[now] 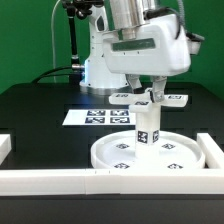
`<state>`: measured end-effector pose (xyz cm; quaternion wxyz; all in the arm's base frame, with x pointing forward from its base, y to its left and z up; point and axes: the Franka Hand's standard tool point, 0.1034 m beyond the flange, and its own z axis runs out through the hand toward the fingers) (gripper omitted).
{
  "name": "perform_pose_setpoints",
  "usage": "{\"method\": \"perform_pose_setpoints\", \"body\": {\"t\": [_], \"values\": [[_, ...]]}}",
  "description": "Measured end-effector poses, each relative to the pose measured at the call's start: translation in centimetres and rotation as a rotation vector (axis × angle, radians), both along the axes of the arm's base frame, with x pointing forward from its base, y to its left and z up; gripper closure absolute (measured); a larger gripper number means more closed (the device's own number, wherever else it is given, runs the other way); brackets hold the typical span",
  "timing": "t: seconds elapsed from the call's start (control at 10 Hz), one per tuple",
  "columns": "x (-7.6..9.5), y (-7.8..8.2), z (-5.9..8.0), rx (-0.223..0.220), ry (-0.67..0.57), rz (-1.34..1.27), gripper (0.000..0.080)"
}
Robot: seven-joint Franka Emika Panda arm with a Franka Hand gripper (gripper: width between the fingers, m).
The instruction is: Assemble round table
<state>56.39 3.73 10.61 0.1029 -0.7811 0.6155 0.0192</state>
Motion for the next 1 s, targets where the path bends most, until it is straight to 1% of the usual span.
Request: {"method": "perform_pose_setpoints", "body": {"t": [0.2, 0.3, 0.5, 0.6, 0.7, 0.8, 0.9, 1.0], "values": [[0.0, 0.0, 0.0, 0.029, 0.036, -0.208, 0.0354], [0.0, -0.1, 0.0, 0.036, 0.049, -0.283, 0.0354], [0.0, -0.1, 0.1, 0.055, 0.078, -0.349, 0.0354], [0.1, -0.1, 0.1, 0.055, 0.076, -0.350, 0.0300], [0.0, -0.1, 0.0, 0.054, 0.074, -0.339, 0.0300], [0.0, 0.0, 0.1, 0.054, 0.074, -0.332, 0.0182], [-0.1, 0.1, 0.6, 0.059, 0.085, -0.273, 0.0182], [-0.1, 0.3, 1.5, 0.066, 0.089, -0.235, 0.0156]]}}
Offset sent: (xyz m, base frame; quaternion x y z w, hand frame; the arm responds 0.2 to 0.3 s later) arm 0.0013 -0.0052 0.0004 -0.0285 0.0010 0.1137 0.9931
